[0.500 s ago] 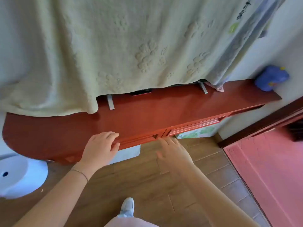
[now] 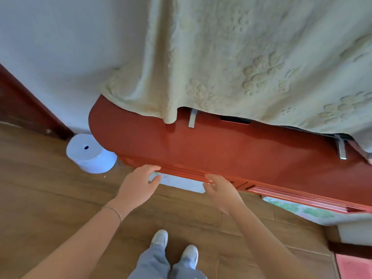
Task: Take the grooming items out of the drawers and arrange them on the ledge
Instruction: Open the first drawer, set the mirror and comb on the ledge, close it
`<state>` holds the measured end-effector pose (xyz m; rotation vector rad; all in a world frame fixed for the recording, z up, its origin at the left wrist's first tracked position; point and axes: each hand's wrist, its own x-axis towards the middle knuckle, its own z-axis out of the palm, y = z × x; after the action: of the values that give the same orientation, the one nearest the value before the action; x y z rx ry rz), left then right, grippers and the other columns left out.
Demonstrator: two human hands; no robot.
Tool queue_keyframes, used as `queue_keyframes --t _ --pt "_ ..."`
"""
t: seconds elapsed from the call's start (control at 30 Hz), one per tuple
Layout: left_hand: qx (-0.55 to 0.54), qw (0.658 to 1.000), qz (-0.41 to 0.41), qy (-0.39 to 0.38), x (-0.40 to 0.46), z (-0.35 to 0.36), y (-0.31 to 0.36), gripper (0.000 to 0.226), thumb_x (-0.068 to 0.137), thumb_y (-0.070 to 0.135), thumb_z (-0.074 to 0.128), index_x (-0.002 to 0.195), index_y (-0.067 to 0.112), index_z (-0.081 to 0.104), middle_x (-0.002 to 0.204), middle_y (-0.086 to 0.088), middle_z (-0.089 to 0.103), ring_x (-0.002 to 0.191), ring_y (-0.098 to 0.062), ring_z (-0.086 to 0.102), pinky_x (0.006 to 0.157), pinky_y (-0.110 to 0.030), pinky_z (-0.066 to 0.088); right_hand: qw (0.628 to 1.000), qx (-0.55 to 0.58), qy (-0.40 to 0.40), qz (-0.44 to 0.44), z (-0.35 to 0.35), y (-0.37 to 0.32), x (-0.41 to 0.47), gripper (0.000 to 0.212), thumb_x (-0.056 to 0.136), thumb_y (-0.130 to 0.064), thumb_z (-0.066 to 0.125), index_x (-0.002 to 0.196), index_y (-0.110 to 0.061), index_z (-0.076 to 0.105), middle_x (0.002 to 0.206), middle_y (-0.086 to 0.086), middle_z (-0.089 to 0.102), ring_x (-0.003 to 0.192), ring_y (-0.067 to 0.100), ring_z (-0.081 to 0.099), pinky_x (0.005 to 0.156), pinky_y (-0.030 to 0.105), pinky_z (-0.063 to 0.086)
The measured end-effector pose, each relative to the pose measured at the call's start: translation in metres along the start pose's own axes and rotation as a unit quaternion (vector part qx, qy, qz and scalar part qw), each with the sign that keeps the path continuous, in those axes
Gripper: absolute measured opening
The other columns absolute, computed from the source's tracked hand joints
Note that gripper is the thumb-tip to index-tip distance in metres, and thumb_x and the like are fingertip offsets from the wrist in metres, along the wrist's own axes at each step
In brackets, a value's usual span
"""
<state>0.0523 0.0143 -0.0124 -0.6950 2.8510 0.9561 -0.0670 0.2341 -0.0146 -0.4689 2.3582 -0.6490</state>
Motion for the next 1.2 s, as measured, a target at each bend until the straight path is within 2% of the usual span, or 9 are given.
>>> queue_keyframes --t 0.07,0.13,0.23,0.33,0.5,0.6,0.93,1.1,1.2 --pt "-0.134 0.985 -0.106 -0.035 -0.001 0.013 0.004 0.026 0.096 0.029 0.043 0.116 0.022 0.058 0.115 0.01 0.055 0.109 -0.008 0.049 0.089 -0.024 0.039 0.976 0.186 -0.058 0.1 0.012 0.008 0.009 0.022 0.089 -0.033 0.049 0.106 -0.024 0.059 0.1 -0.001 0.056 0.083 0.013 0.054 0.065 0.022 0.042" --pt "-0.272 0.934 -0.222 -0.067 0.005 0.027 0.0 0.026 0.097 0.027 0.041 0.116 0.018 0.058 0.116 0.004 0.058 0.109 -0.013 0.052 0.088 -0.027 0.039 0.903 0.366 -0.08 0.209 0.025 0.019 0.022 0.01 0.089 -0.025 0.052 0.089 -0.017 0.057 0.082 0.005 0.052 0.064 0.015 0.045 0.055 0.023 0.033" --pt "-0.518 0.767 -0.371 -0.079 0.018 0.054 -0.017 0.029 0.099 0.021 0.04 0.12 0.01 0.056 0.121 -0.005 0.06 0.114 -0.021 0.055 0.1 -0.037 0.04 0.816 0.5 -0.061 0.285 0.049 0.048 0.049 0.012 0.091 -0.017 0.055 0.1 -0.011 0.059 0.093 0.01 0.063 0.082 0.02 0.058 0.072 0.027 0.045" --pt "-0.633 0.639 -0.436 -0.033 0.037 0.086 -0.039 0.036 0.1 0.025 0.036 0.127 0.006 0.05 0.124 -0.011 0.058 0.114 -0.024 0.054 0.098 -0.04 0.041 0.739 0.588 -0.004 0.328 0.069 0.068 0.077 0.01 0.093 -0.009 0.05 0.101 -0.007 0.055 0.104 0.012 0.058 0.092 0.024 0.055 0.08 0.03 0.044" --pt "-0.709 0.53 -0.466 0.017 0.075 0.125 -0.044 0.049 0.102 0.029 0.025 0.144 0.003 0.025 0.143 -0.016 0.04 0.132 -0.029 0.039 0.109 -0.043 0.031 0.592 0.724 0.078 0.344 0.079 0.077 0.112 0.013 0.091 -0.005 0.046 0.082 -0.007 0.055 0.086 0.01 0.057 0.074 0.02 0.054 0.07 0.028 0.045" --pt "-0.759 0.471 -0.444 0.064 0.092 0.13 -0.038 0.052 0.101 0.033 0.018 0.146 0.006 0.021 0.151 -0.011 0.029 0.139 -0.025 0.027 0.115 -0.041 0.02 0.55 0.767 0.088 0.318 0.083 0.08 0.119 0.015 0.088 0.0 0.041 0.084 -0.008 0.054 0.083 0.011 0.056 0.074 0.022 0.054 0.07 0.029 0.044" --pt "-0.751 0.469 -0.457 0.084 0.082 0.135 -0.043 0.052 0.101 0.037 0.02 0.136 0.002 0.037 0.142 -0.016 0.042 0.133 -0.024 0.039 0.113 -0.037 0.025 0.533 0.779 0.096 0.317 0.091 0.083 0.105 0.021 0.086 0.004 0.037 0.076 -0.002 0.054 0.066 0.012 0.059 0.069 0.023 0.055 0.07 0.029 0.046" --pt "-0.748 0.454 -0.476 0.09 0.053 0.138 -0.047 0.048 0.102 0.031 0.018 0.136 0.003 0.038 0.143 -0.014 0.041 0.134 -0.025 0.038 0.112 -0.037 0.026 0.532 0.773 0.092 0.333 0.097 0.082 0.076 0.019 0.088 0.003 0.037 0.079 -0.002 0.053 0.083 0.014 0.057 0.077 0.024 0.056 0.098 0.035 0.041" --pt "-0.741 0.448 -0.49 0.1 0.032 0.142 -0.047 0.046 0.102 0.029 0.017 0.137 0.005 0.038 0.144 -0.012 0.04 0.134 -0.024 0.037 0.112 -0.036 0.026 0.549 0.756 0.088 0.346 0.103 0.082 0.058 0.02 0.088 0.0 0.037 0.076 -0.005 0.052 0.084 0.014 0.057 0.077 0.024 0.056 0.097 0.035 0.041"
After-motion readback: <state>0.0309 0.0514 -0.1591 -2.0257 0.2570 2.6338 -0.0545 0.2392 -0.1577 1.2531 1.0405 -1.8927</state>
